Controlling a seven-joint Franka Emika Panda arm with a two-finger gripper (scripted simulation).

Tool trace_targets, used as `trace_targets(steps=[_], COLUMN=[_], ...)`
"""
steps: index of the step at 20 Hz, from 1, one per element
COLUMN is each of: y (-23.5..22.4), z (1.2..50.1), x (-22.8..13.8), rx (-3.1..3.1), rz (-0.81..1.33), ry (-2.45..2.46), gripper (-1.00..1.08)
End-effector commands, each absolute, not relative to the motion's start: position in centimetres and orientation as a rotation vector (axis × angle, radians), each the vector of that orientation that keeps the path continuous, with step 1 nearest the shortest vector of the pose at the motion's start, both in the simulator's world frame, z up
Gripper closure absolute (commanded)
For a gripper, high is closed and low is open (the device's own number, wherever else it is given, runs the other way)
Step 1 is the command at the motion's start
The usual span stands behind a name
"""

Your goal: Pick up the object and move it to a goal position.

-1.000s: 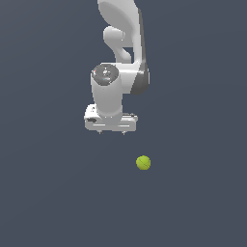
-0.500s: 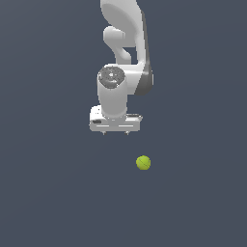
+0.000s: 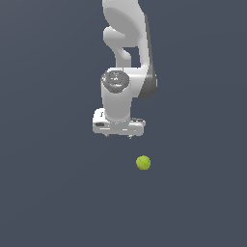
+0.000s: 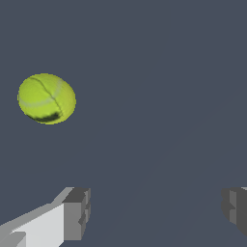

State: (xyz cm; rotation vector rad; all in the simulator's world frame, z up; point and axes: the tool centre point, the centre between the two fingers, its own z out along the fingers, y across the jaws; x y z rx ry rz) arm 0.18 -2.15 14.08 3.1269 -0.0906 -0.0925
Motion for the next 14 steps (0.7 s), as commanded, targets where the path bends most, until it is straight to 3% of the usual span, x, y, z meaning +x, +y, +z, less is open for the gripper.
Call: trace_targets(steps=[1,14], y=[-1.5,3.6], z=[13.8,11.6], x=[0.8,4.9], rx=[3.125,3.085], rz=[-0.087,-0.042], ry=[-0.142,-0.536], gripper=[-0.92,-0.92])
